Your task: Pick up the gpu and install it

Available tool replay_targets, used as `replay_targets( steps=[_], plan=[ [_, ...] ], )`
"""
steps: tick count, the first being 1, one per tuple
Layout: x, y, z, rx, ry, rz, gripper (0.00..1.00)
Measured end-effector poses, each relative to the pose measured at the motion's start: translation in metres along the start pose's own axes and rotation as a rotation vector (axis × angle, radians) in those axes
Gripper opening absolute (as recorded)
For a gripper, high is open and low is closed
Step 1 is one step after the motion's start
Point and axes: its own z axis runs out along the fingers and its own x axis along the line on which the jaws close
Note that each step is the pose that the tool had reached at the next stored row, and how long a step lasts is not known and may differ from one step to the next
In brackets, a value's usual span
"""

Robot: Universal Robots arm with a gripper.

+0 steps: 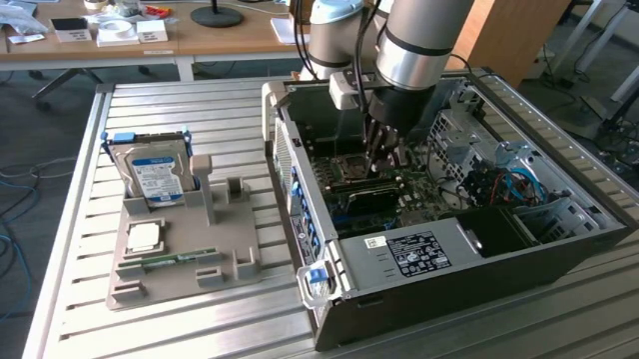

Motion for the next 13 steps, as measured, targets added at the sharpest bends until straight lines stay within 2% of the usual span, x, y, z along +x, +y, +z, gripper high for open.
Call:
replay_targets(
  steps=[4,13],
  plan=[
    [0.0002,-0.0001,0.0033,0.0001,0.0,0.0,0.11],
    [0.0003,0.0009,0.0037,0.0001,0.0,0.0,0.11]
  ],
)
